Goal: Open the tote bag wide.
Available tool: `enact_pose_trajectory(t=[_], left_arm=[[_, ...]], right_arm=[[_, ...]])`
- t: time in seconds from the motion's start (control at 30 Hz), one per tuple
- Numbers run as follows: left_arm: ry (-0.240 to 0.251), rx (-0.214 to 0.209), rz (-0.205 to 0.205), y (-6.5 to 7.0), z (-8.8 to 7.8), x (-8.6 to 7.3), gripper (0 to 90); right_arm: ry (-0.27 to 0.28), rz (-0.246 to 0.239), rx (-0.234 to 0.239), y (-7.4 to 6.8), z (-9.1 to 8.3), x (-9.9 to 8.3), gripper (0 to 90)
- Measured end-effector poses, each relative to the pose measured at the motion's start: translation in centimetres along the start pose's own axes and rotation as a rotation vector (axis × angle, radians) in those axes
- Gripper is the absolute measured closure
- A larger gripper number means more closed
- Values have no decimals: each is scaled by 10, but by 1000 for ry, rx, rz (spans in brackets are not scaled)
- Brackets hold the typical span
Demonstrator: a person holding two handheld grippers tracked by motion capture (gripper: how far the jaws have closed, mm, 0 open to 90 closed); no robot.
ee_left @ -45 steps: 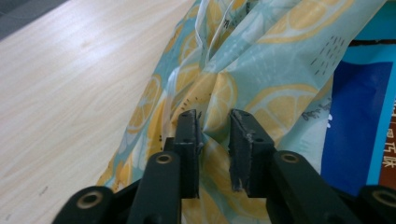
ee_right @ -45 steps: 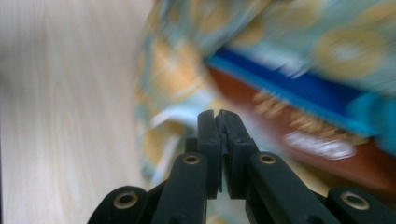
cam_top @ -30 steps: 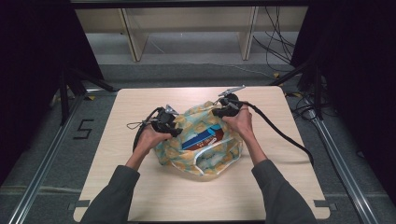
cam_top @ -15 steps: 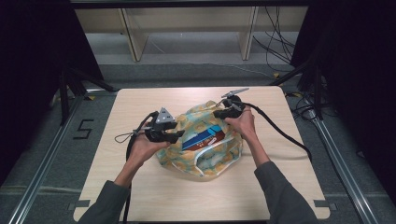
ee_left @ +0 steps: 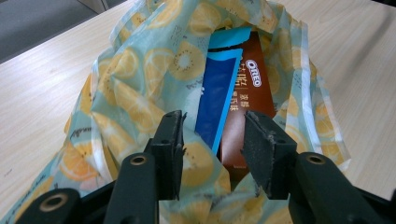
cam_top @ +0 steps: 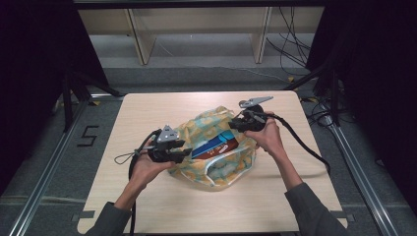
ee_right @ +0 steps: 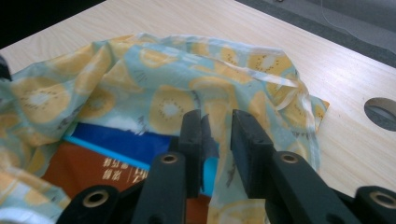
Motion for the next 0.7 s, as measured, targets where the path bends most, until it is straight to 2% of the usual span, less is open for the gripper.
enact_pose_trajectory(t=[0.1, 0.13, 0.2, 0.23, 0.27, 0.3, 0.33, 0.37, 0.4, 0.43, 0.47, 0.5, 0.53, 0.57, 0.6, 0.63, 0.7], left_arm=[[10, 0, -9, 2, -5, -5, 554], [7, 2, -8, 2, -7, -7, 545], [9, -4, 3, 2, -9, -10, 511], [4, -4, 10, 1, -10, -11, 499], [16, 0, -13, 3, -11, -12, 487], [19, -3, -13, 3, -12, -13, 477], [14, 2, 1, 3, -14, -14, 466], [15, 3, -11, 5, -15, -16, 452], [12, 9, 9, 4, -16, -18, 437], [12, 10, 7, 5, -17, -20, 420], [8, 11, -9, 7, -18, -22, 402], [4, 21, 0, 7, -19, -25, 386], [-1, 26, 16, 7, -20, -27, 374], [-7, 27, 0, 8, -21, -30, 366], [-1, 20, -19, 11, -22, -33, 357], [-1, 29, -12, 12, -23, -35, 342], [-5, 26, -12, 15, -26, -41, 327]], right_arm=[[2, -5, 9, -7, -9, -4, 688], [16, -7, -9, -8, -12, -5, 667], [8, -24, -11, -9, -18, -10, 637], [7, -12, -16, -11, -21, -13, 621], [3, -14, -15, -11, -23, -15, 607], [10, -25, -27, -9, -24, -18, 593], [1, -12, -25, -10, -26, -22, 579], [0, -22, -36, -7, -28, -25, 562], [-10, -9, -37, -9, -30, -29, 561], [2, -3, -40, -8, -32, -31, 556], [-9, -17, -39, -6, -34, -35, 547], [-17, 0, -39, -8, -36, -39, 537], [-21, -37, -48, -5, -37, -42, 531], [-1, -23, -58, -5, -37, -45, 525], [-24, -20, -53, -6, -40, -49, 520], [-3, -28, -63, -5, -40, -51, 513], [-48, -17, -68, -6, -46, -58, 498]])
Point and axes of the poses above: each handheld gripper's, and its own axes: z roughly forward along the jaws, x roughly out of its top, y roughly to its right, the point moved 7 cm from there along z, roughly forward along the jaws, and after that the axes turned 6 degrees about -x, right-handed, at the moved point
